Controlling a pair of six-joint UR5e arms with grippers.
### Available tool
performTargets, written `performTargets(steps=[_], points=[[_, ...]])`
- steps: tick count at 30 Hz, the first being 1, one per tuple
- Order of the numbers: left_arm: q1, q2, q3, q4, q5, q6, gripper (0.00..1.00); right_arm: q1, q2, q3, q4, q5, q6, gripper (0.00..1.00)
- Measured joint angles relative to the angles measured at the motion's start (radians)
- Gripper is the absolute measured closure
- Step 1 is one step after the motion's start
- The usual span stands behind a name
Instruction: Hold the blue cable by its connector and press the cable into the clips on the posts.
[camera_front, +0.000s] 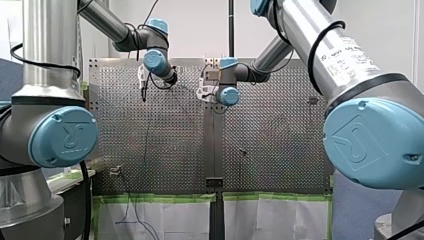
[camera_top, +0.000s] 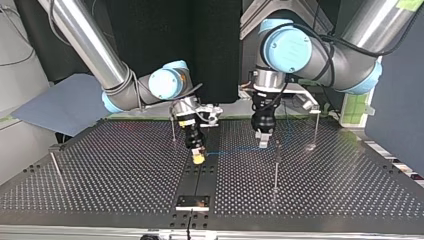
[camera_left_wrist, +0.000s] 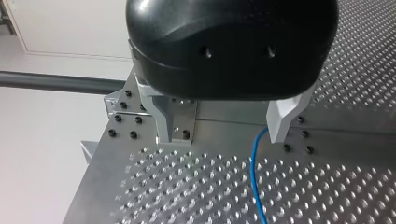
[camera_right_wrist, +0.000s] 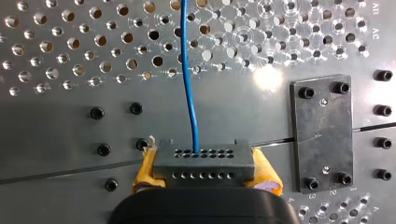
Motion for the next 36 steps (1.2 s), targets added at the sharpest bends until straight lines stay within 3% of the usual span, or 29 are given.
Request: performTargets(steps=[5,14,20,29,36], points=[[-0.033,-0.051,0.052,0.004,-0.052,-0.018,0.02,-0.006,-0.009,0.005,0.001,-0.003,-0.001,1.00],[-0.021,-0.113,0.089,0.023,-0.116,-0.019,0.02,-0.010,-0.012,0.006,0.000,-0.005,0.000,1.00],[-0.013,-0.148,0.090,0.043,-0.134,-0.008,0.02,-0.011,-0.012,0.006,0.001,-0.008,0.000,1.00],[-0.010,-0.154,0.090,0.118,-0.163,-0.007,0.02,-0.010,-0.012,0.009,0.000,-0.008,0.000,1.00],[-0.010,-0.163,0.122,0.111,-0.159,-0.007,0.02,-0.011,-0.011,0.010,-0.001,-0.008,0.000,1.00]])
